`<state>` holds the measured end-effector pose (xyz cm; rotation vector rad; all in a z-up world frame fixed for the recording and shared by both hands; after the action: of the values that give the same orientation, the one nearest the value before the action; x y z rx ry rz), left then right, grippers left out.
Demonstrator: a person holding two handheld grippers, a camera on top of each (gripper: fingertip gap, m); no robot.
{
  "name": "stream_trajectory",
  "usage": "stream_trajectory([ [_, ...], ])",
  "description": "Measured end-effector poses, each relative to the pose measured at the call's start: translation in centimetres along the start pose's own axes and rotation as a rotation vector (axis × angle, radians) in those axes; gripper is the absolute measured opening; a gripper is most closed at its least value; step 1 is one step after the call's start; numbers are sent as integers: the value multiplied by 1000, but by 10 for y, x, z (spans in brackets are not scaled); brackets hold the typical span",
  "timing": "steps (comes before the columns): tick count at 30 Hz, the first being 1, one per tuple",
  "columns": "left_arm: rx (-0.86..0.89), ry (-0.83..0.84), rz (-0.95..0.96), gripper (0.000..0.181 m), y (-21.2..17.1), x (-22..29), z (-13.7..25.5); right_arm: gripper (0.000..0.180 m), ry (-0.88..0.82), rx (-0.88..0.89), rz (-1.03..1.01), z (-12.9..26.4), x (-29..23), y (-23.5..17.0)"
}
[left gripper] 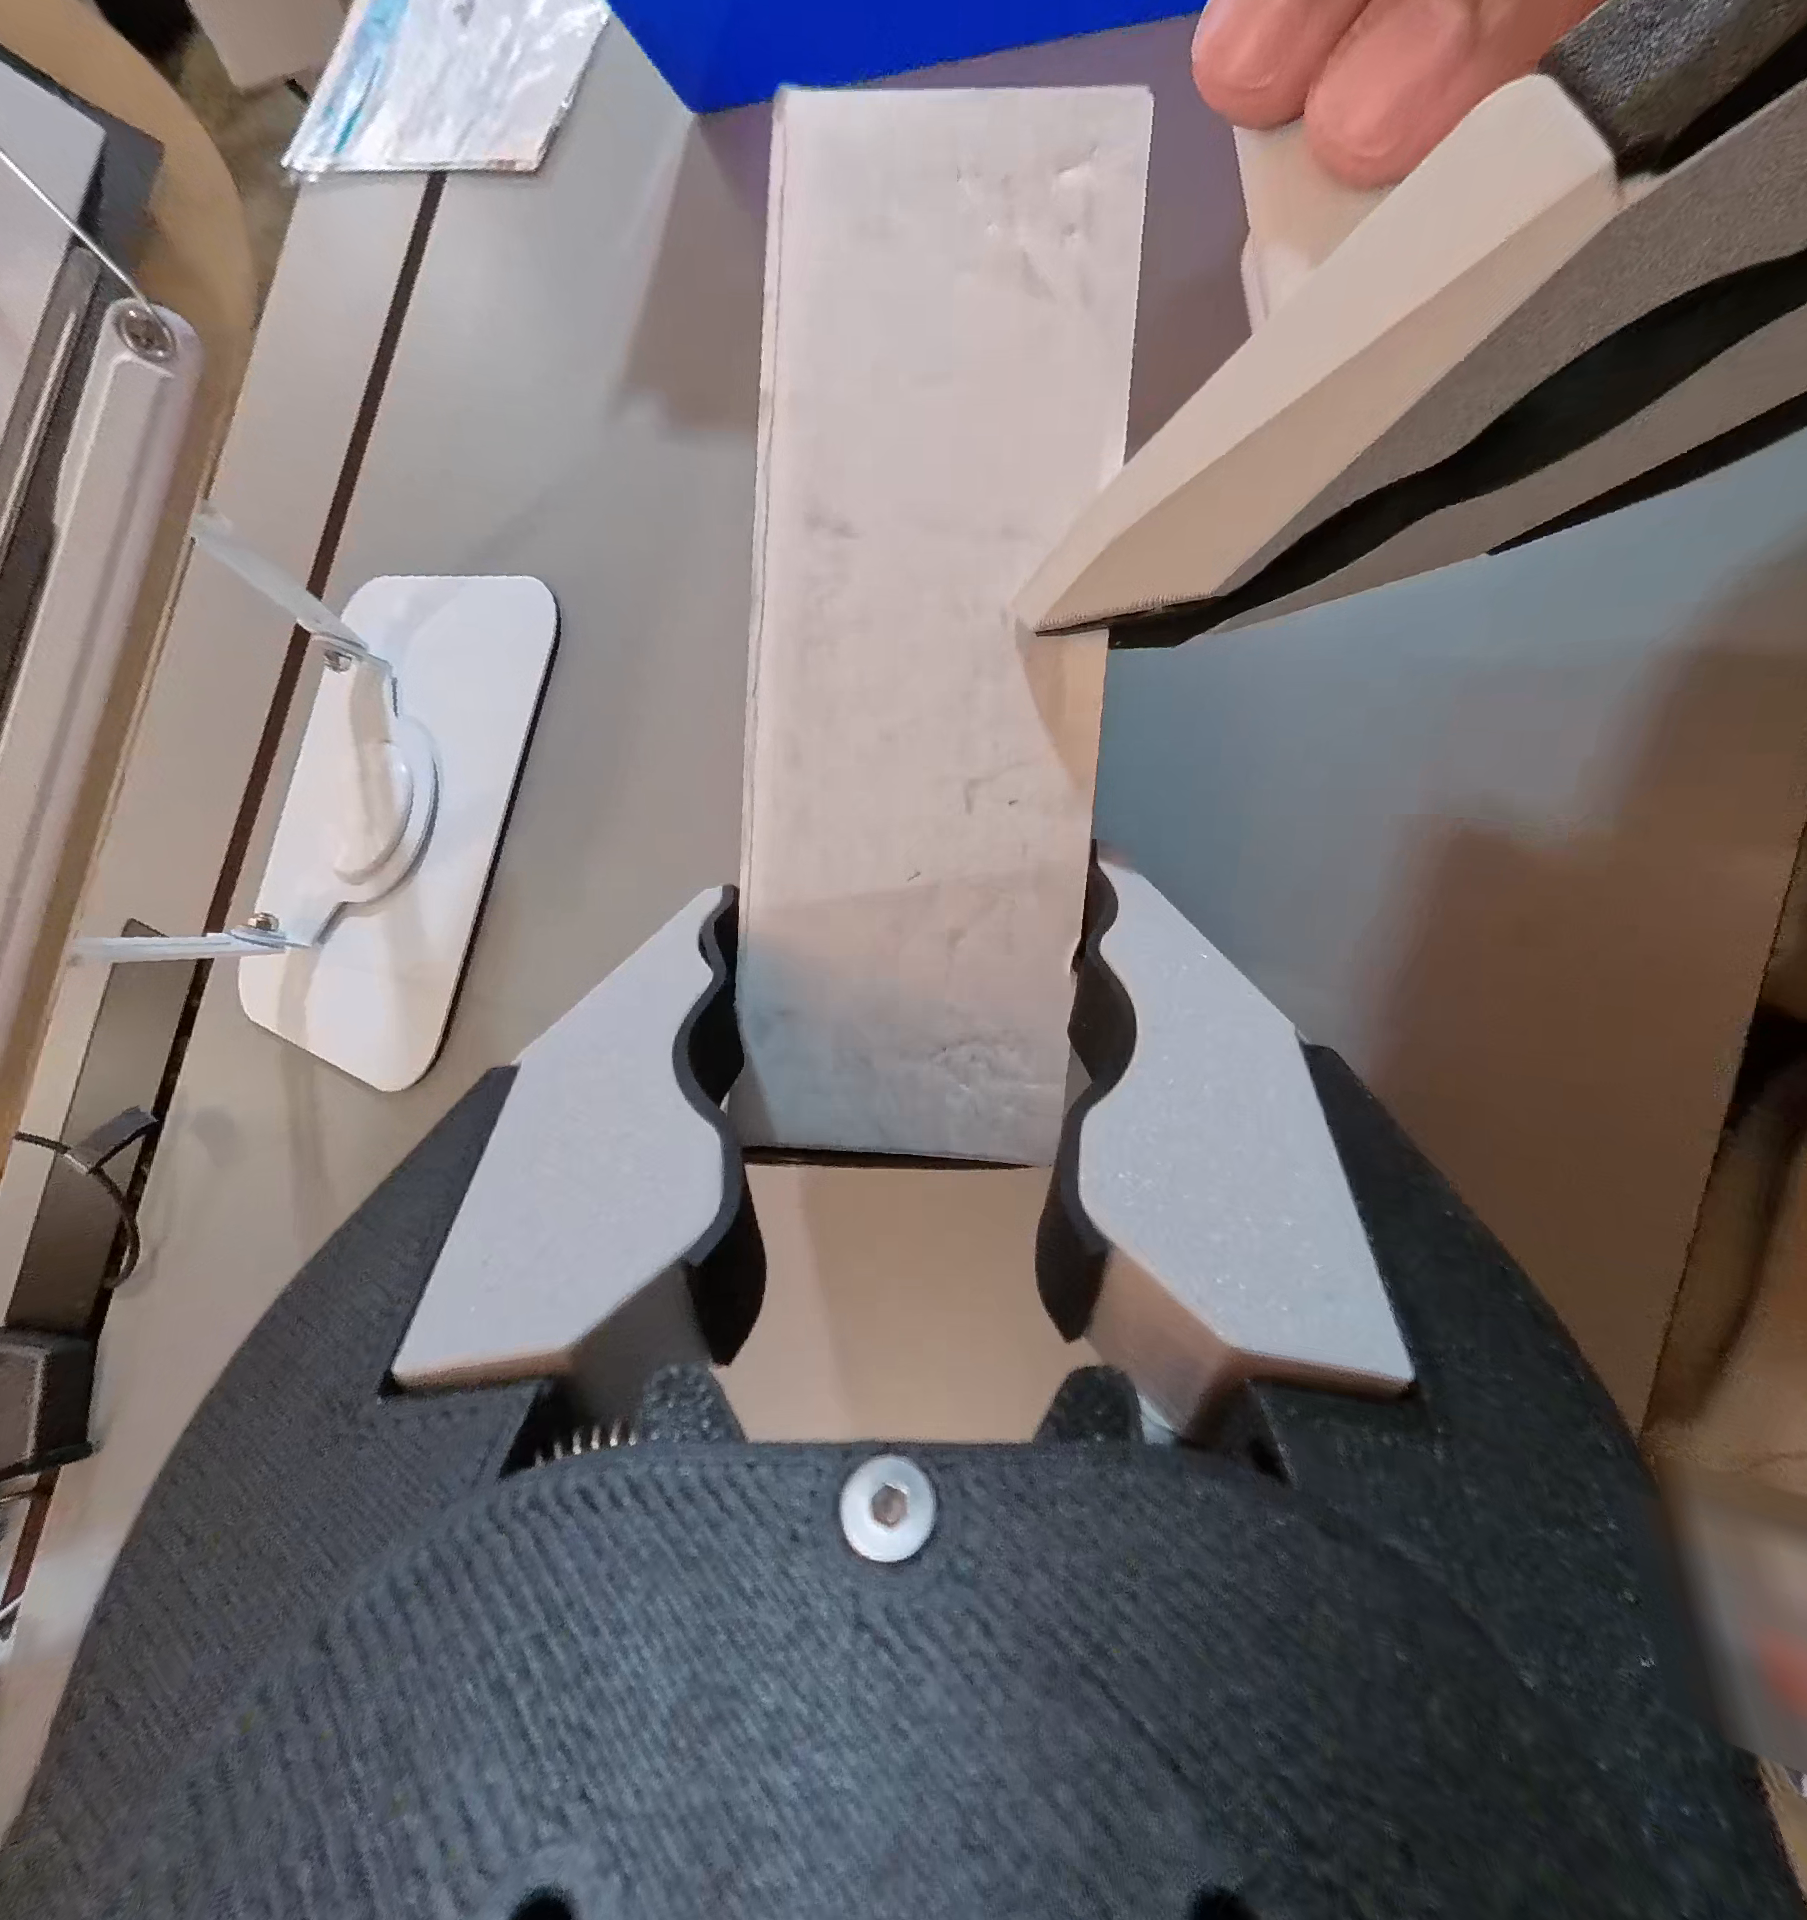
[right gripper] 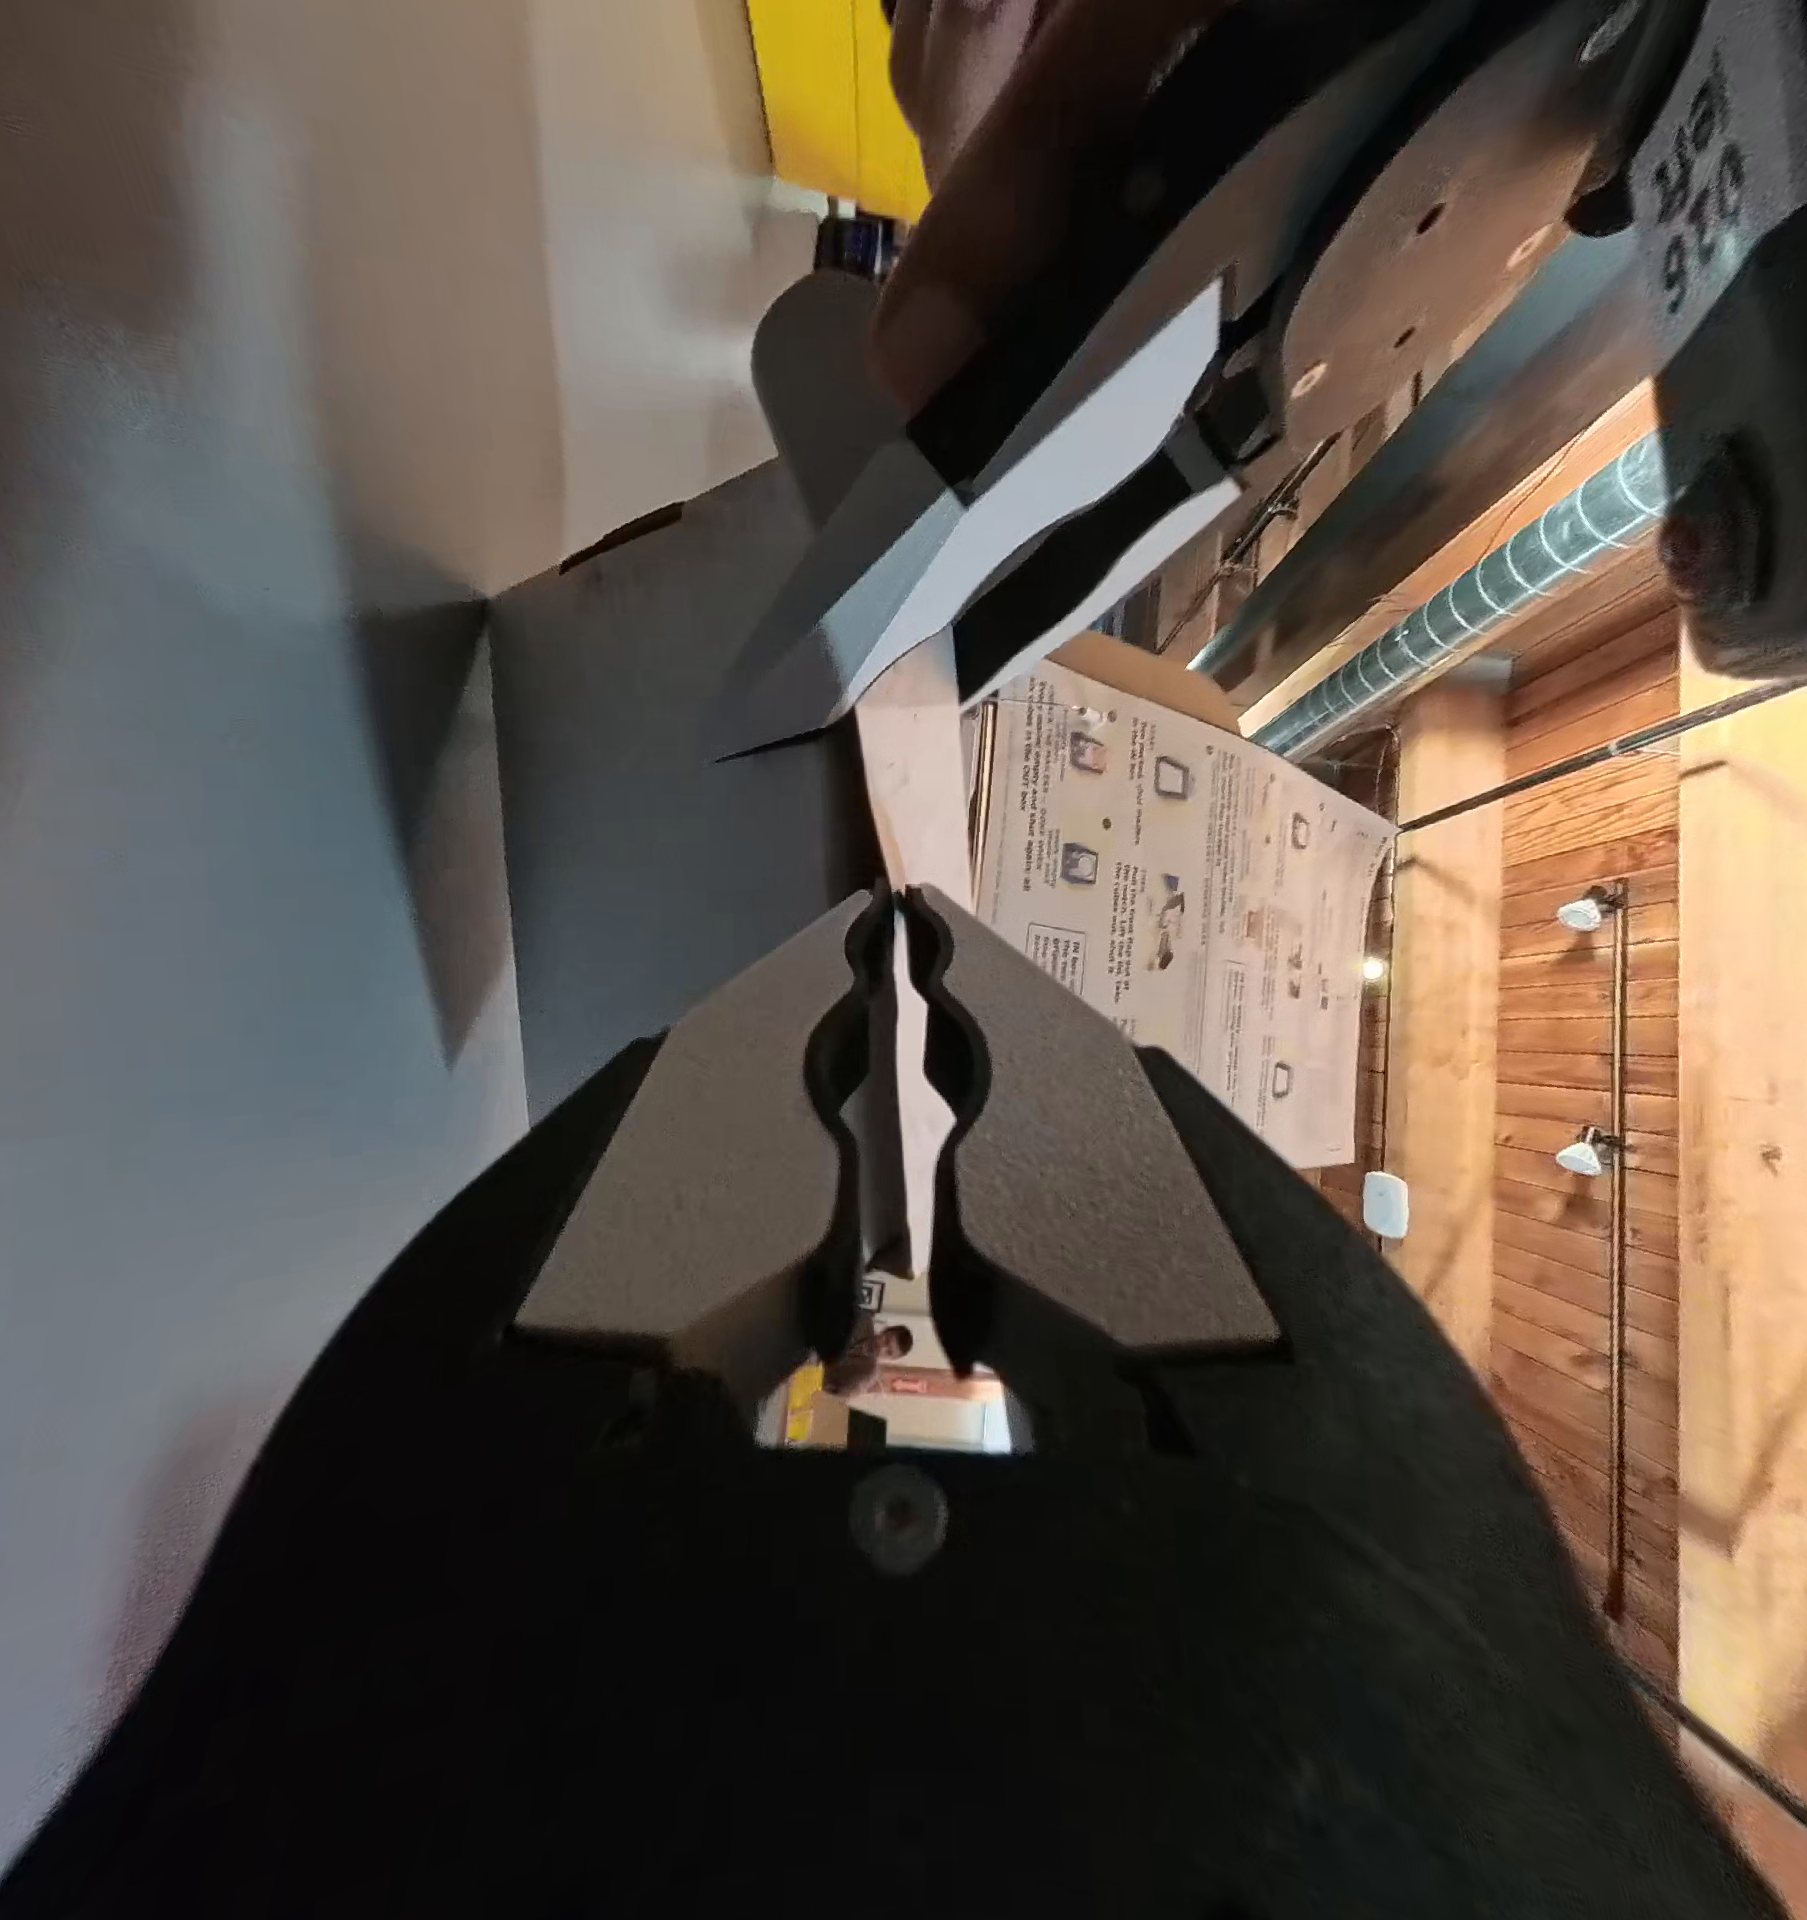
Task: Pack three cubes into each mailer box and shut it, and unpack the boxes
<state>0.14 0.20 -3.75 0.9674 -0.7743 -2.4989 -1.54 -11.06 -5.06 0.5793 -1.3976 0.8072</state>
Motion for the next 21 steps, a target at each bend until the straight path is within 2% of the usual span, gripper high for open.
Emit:
stream_trajectory([
  [11, -16, -75, 62, 61, 4, 8, -4, 2, -60, 57, -119, 7, 22, 6],
  [21, -24, -51, 61, 61, 6, 4, -2, 2, -33, 60, -247, 6, 24, 0],
])
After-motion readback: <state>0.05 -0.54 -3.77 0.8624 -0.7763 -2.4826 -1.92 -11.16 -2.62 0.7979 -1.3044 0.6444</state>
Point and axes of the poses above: each gripper's, where its closed fingertips meet, z back along the fingers, y out of its top, x = y × z across the jaws, the point moved 7 cm from there along z, back along the fingers, and after that the axes turned 5 degrees about y, right-handed, at the moved point
